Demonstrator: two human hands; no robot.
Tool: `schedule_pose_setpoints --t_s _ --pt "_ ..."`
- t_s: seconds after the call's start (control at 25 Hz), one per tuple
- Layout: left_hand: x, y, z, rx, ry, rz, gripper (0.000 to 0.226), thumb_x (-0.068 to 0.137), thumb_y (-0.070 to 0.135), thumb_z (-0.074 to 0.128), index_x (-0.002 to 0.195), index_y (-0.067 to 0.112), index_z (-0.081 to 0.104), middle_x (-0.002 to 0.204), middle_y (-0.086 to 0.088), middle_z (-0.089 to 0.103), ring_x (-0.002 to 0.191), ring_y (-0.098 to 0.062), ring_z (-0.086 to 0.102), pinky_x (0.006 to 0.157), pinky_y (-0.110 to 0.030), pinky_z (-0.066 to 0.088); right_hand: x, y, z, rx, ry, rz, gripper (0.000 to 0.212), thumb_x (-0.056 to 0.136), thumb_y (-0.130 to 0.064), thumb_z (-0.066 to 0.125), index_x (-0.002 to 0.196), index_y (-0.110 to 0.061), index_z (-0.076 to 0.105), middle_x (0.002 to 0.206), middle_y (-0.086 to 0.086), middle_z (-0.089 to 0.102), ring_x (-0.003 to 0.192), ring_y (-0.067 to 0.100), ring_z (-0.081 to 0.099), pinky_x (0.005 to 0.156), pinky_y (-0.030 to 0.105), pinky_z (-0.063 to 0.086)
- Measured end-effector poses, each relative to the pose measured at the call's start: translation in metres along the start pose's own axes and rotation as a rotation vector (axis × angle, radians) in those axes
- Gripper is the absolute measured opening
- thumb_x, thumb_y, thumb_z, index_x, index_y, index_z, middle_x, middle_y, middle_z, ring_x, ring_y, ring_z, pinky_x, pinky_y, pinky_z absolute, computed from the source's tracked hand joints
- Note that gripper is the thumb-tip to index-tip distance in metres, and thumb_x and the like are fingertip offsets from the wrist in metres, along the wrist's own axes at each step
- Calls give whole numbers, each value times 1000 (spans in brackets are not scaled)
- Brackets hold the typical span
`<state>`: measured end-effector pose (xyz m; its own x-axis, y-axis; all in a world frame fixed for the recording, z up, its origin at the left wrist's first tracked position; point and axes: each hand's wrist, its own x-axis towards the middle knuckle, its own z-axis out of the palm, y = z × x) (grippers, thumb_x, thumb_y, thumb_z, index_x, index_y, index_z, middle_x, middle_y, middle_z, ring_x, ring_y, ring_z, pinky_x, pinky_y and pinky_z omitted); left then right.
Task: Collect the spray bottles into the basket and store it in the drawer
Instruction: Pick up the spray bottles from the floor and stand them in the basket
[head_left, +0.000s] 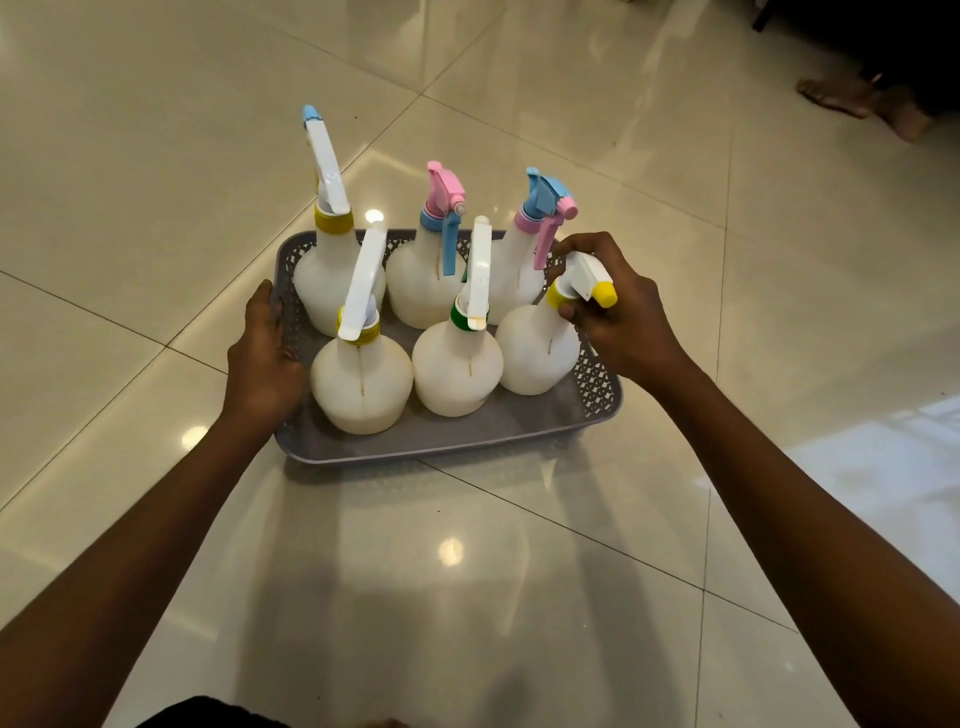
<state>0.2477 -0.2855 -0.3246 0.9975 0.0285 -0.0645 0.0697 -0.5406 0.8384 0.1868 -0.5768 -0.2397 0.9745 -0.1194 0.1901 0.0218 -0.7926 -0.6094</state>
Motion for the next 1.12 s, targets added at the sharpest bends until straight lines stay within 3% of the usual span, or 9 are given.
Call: schedule_pose_setpoints --t_s 0.12,0.36,0.48,0.6,0.68,0.8,0.88,1.04,1.12 --pt "0 -2 0 7 6 -8 63 90 9 49 146 17 20 144 -13 45 129 -37 42 101 -36 35 -7 3 -4 7 -25 -1 47 79 2 64 122 -8 47 91 -29 49 76 -27 49 64 -7 33" --pt "0 0 0 -2 -7 -11 65 89 10 50 146 17 20 143 -14 45 129 -37 42 101 -36 34 -17 3 -8 23 -50 -4 51 78 1 66 124 -11 46 100 -11 55 79 -25 49 65 -6 34" --pt "0 -1 0 -18 -13 -16 66 88 6 50 146 17 21 144 -12 45 130 -35 42 100 -33 34 -18 3 -13 45 -122 51 64 79 -2 68 132 -18 37 98 -22 53 78 -11 55 65 -2 40" --pt "2 -5 0 -46 -33 -20 70 83 9 51 146 18 22 144 -9 45 130 -32 44 102 -32 33 -21 10 -26 214 -221 120 78 75 14 62 133 -29 32 108 -11 60 80 -5 60 66 6 46" --pt "3 -8 0 -117 -35 -38 75 76 13 50 145 20 21 144 -7 45 130 -29 45 105 -35 34 -20 27 -29 449 -137 207 74 74 25 50 131 -22 40 117 -5 60 101 -3 62 70 10 50" --pt "4 -10 1 -210 26 -156 66 84 13 50 144 23 24 143 -7 46 128 -29 46 107 -41 37 -8 61 -19 506 121 339 47 84 11 51 127 -9 52 122 4 61 121 19 56 89 22 52" --pt "6 -12 3 -232 39 -198 52 91 13 46 141 23 33 139 -7 50 125 -29 48 104 -41 40 1 81 -6 449 105 436 41 87 1 54 127 -8 52 124 11 60 117 25 56 94 32 50" --pt "9 -13 5 -243 31 -179 47 90 5 44 134 21 45 132 -8 57 120 -28 52 99 -37 43 10 91 27 551 -102 496 27 86 -14 60 112 -22 60 99 4 62 85 14 56 75 24 48" --pt "11 -15 4 -235 51 -192 48 86 3 45 130 22 51 126 -8 61 115 -28 55 96 -39 46 12 101 39 488 -84 543 39 80 -22 63 118 -17 57 105 14 60 84 16 53 63 17 48"
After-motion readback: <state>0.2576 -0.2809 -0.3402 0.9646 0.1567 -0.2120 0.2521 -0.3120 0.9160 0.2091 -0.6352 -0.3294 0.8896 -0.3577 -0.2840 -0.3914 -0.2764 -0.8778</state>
